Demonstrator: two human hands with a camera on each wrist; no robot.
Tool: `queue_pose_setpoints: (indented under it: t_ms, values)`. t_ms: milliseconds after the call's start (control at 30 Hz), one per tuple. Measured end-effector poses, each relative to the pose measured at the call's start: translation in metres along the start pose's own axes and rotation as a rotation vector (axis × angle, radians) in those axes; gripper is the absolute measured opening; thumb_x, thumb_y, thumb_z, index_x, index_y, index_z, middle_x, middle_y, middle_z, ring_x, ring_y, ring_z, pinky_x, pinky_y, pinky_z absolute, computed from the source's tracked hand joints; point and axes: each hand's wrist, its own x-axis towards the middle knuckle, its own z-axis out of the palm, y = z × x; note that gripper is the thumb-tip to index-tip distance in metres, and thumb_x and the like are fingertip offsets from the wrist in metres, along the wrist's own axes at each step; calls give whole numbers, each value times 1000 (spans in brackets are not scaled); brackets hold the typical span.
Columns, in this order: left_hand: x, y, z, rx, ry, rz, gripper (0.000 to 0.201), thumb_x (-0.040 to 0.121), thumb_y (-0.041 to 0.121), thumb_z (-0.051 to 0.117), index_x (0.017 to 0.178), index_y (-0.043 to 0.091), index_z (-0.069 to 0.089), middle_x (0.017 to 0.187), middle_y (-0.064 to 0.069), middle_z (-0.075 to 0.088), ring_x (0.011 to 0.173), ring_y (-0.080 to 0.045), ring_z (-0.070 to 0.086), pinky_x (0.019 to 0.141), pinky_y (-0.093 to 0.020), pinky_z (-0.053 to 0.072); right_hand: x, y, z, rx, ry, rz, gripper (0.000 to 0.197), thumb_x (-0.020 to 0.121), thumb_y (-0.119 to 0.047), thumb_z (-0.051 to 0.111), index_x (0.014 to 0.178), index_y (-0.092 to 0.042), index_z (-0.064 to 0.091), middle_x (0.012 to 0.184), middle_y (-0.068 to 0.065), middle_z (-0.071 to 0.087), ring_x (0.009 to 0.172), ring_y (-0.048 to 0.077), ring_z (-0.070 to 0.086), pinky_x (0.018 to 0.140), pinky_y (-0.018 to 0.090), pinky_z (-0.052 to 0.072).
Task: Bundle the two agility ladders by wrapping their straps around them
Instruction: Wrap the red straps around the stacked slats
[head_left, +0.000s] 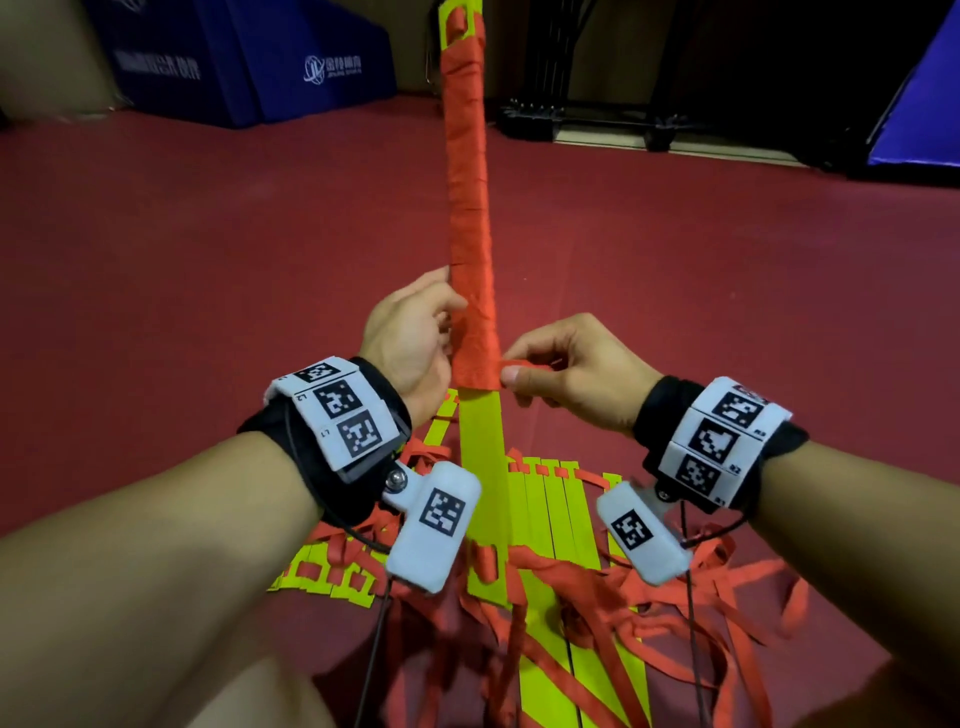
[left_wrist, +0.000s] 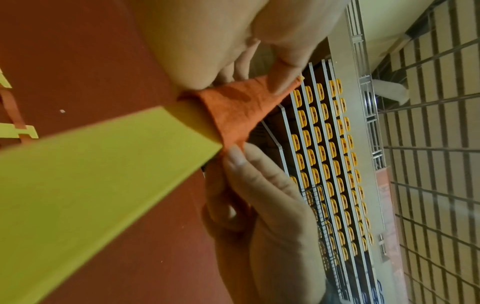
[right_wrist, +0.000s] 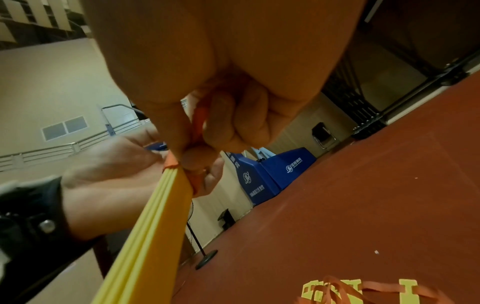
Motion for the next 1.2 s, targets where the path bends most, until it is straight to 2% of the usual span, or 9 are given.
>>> queue_pose_setpoints:
  t_ms: [133, 233, 367, 500, 733, 833, 967, 1100, 1200]
  values:
    - [-4, -9, 4, 67, -47, 8, 37, 78, -14, 67, 101, 13, 57, 78, 2, 53, 57, -10, 52, 52, -24, 44, -1, -3, 6, 34, -5, -30, 9, 90, -2, 70, 82, 4, 71, 57, -4, 62, 46, -1, 51, 53, 8, 38]
    - [-3, -11, 7, 20, -33, 0, 53, 80, -27, 52, 119, 9, 53, 94, -3, 57, 64, -11, 55, 54, -20, 47, -1, -6, 9, 142, -1, 9, 10, 91, -2, 69, 83, 5, 67, 61, 5, 61, 45, -1, 50, 48, 10, 38]
    - [-3, -9, 9, -57, -53, -33, 55, 82, -29, 35, 120, 8, 50, 102, -7, 63, 83, -15, 62, 65, -22, 53, -1, -1, 12, 222, -26, 68, 15, 97, -8, 63, 83, -5, 64, 71, 17, 59, 50, 13, 47, 45, 22, 34]
    - [-4, -6, 8, -130, -60, -33, 57, 82, -27, 26, 122, 6, 49, 104, -11, 67, 83, -18, 67, 77, -31, 55, 2, 5, 11, 229, 10, 133, 16, 95, -9, 65, 79, -5, 64, 58, -2, 61, 50, 8, 55, 47, 24, 42]
    - [-6, 0, 6, -125, -57, -62, 57, 82, -17, 30, 127, 5, 57, 115, -10, 75, 119, -23, 65, 88, -33, 56, 5, 5, 17, 538, 2, 162, 6, 92, -1, 62, 93, -7, 62, 70, 6, 68, 61, 14, 66, 61, 28, 59]
    - [-6, 2, 5, -69, -57, -59, 52, 83, -11, 35, 123, 11, 60, 118, -7, 75, 120, -18, 62, 94, -37, 54, 6, 3, 18, 561, 1, 126, 7, 91, 2, 61, 97, -1, 63, 73, 13, 65, 60, 15, 64, 60, 28, 57]
    - [0, -2, 2, 153, 17, 8, 35, 64, 13, 60, 99, 12, 61, 97, -2, 73, 80, -18, 60, 75, -35, 49, 6, 2, 18, 466, 73, 87, 4, 92, 5, 60, 93, 1, 61, 74, 15, 61, 57, 16, 58, 55, 23, 51]
    - [1, -10, -6, 780, -7, 38, 87, 51, 67, 73, 114, 11, 52, 104, -8, 67, 99, -29, 67, 88, -45, 56, 8, 9, 14, 201, 172, 43, 11, 94, -1, 65, 86, -8, 63, 63, 3, 61, 54, 14, 55, 57, 30, 48]
    - [-4, -9, -9, 818, -68, -80, 88, 54, 72, 78, 113, 13, 53, 98, -8, 66, 82, -23, 72, 63, -41, 60, 7, 14, 13, -59, 184, 10, 10, 90, -11, 69, 83, -17, 65, 58, -5, 65, 53, 10, 60, 60, 31, 49]
